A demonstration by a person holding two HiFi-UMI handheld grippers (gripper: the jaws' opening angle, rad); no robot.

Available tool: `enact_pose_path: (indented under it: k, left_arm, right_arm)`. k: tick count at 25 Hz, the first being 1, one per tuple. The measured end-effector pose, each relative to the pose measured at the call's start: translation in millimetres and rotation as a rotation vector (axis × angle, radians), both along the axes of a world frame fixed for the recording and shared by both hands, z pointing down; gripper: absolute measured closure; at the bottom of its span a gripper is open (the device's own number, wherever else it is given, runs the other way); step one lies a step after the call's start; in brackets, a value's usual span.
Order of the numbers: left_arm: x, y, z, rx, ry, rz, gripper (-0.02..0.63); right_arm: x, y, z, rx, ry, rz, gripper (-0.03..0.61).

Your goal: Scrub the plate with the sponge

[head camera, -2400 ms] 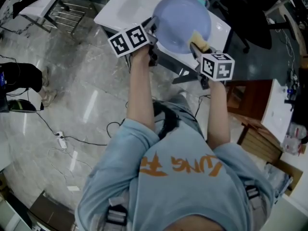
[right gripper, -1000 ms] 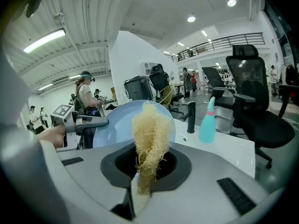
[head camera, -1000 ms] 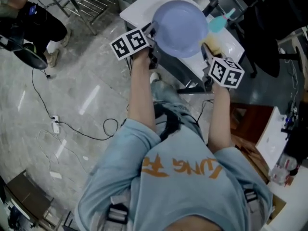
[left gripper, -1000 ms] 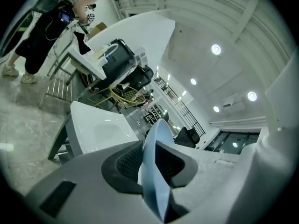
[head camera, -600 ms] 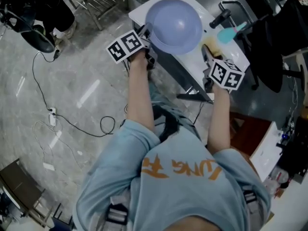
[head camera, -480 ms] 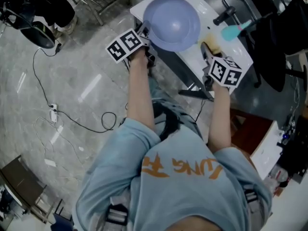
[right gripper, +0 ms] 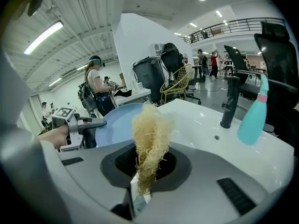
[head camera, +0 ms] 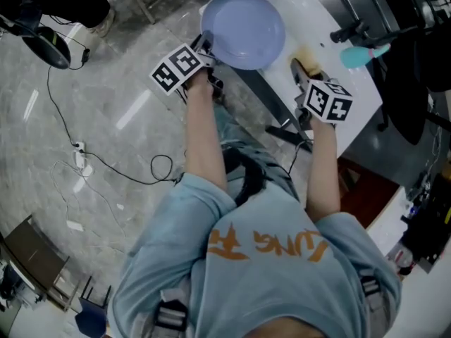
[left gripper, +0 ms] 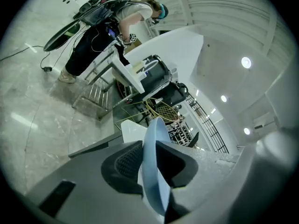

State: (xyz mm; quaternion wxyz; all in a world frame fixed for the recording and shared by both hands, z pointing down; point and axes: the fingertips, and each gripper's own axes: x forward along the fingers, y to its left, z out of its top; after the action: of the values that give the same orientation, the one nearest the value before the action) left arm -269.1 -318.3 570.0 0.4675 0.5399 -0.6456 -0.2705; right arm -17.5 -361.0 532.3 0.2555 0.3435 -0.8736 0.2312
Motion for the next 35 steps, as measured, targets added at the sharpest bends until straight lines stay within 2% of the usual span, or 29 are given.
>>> enact_pose_path:
  k: [7,13,19,21,23,26,30,32,35]
  left_arm:
    - [-46,-10,31,-0.029,0.025,-0.071,0.546]
    - [-68,-22,41,-0.016,0.049,-0.107,0.541]
    - [-74,-37,47,-0.017,0.073,-0.07,0.54]
    - [-74,-38,43,0.019,0.076,-0.057,0.52]
    - [-73,-35,37,0.044,0.064,-0.053,0.45]
    - [-79,-28,27,0.033,-0.009,-0.064,0.405]
    - [-98,-17,-3,-0.024,-0.218,-0.084,0.405]
    - [-97,-15,-26,0.006,-0.29,-0.07,0.408]
    - [-87,-15,-59,0.102,-0.328,-0.048,0.424]
  right_arm:
    - [-50,-27,35,-0.071,0.025,-0.07,0.543]
    - [-71,-43,49,-0.095,0.04,-0.108,0.543]
    - [-95,-66,45,-0.094,0.044,-0.116,0.543]
    - [-102,-62,47,-0.099,0.039,-0.131,0.543]
    - [-105,-55,46,-0.096,0.037,-0.144,0.543]
    - [-106,-50,38,-0.074,0.034,-0.147,0.543]
    - [-103,-47,25,-0.043,0.015,-0.134,0.543]
    - [-101,-41,17,-0.026,0.003,-0.134,0.543]
    - [-92,-32,3,0.003,-0.014,-0.125,0.543]
